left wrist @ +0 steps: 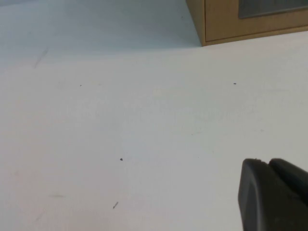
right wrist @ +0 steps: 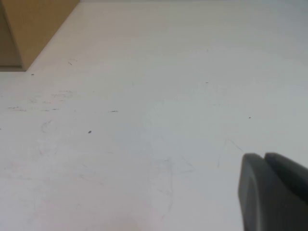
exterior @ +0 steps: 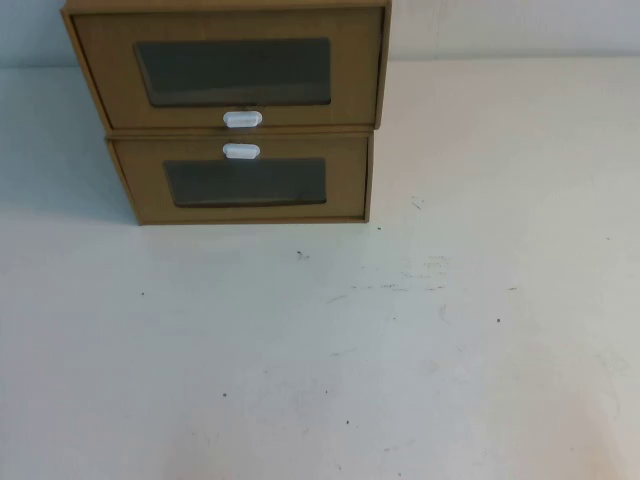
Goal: Open the shoe box
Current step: 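Pull the top drawer of the cardboard box fully open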
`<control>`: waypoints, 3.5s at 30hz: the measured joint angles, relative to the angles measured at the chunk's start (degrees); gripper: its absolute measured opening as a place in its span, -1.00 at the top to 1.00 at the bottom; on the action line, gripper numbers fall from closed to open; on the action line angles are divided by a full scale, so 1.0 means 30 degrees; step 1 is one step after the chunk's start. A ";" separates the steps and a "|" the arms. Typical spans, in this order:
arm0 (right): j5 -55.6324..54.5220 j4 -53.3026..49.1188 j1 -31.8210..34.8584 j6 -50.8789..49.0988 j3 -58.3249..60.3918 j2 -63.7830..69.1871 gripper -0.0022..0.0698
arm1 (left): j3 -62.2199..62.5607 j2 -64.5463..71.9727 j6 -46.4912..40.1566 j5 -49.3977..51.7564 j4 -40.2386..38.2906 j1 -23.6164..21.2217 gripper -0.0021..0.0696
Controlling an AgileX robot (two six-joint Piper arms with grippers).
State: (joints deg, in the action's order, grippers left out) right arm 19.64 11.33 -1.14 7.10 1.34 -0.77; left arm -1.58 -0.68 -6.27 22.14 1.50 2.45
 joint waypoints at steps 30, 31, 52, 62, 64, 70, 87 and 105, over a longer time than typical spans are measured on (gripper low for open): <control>0.0000 0.0000 0.0000 0.0000 0.0000 0.0000 0.98 | 0.0000 0.0000 -0.0075 -0.0666 0.0000 0.0000 0.96; 0.0000 0.0000 0.0000 0.0000 0.0000 0.0000 0.98 | 0.0000 0.0000 -0.0075 -0.0666 0.0000 0.0000 0.96; 0.0000 0.0000 0.0000 0.0000 0.0000 0.0000 0.98 | 0.0000 0.0000 0.2792 -0.6768 -0.9481 0.0000 0.96; 0.0000 0.0000 0.0000 0.0000 0.0000 0.0000 0.98 | 0.5290 0.5224 0.1718 -0.2199 -0.9018 0.0000 0.96; 0.0000 0.0000 0.0000 0.0000 0.0000 0.0000 0.98 | 0.7485 0.7598 0.0713 -0.0579 -0.8937 0.0000 0.96; 0.0000 0.0000 0.0000 0.0000 0.0000 0.0000 0.98 | 1.4315 1.3867 -0.3294 0.3263 -0.9168 0.0000 0.96; 0.0000 0.0000 0.0000 0.0000 0.0000 0.0000 0.98 | 3.6012 2.9737 -0.8201 1.1309 -1.2833 0.0000 0.96; 0.0000 0.0000 0.0000 0.0000 0.0000 0.0000 0.98 | 4.6085 3.9601 -0.7983 1.4620 -1.3993 0.0000 0.96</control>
State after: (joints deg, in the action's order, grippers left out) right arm 19.64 11.33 -1.14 7.10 1.34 -0.77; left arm 136.67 118.12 -30.21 66.00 -40.48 2.45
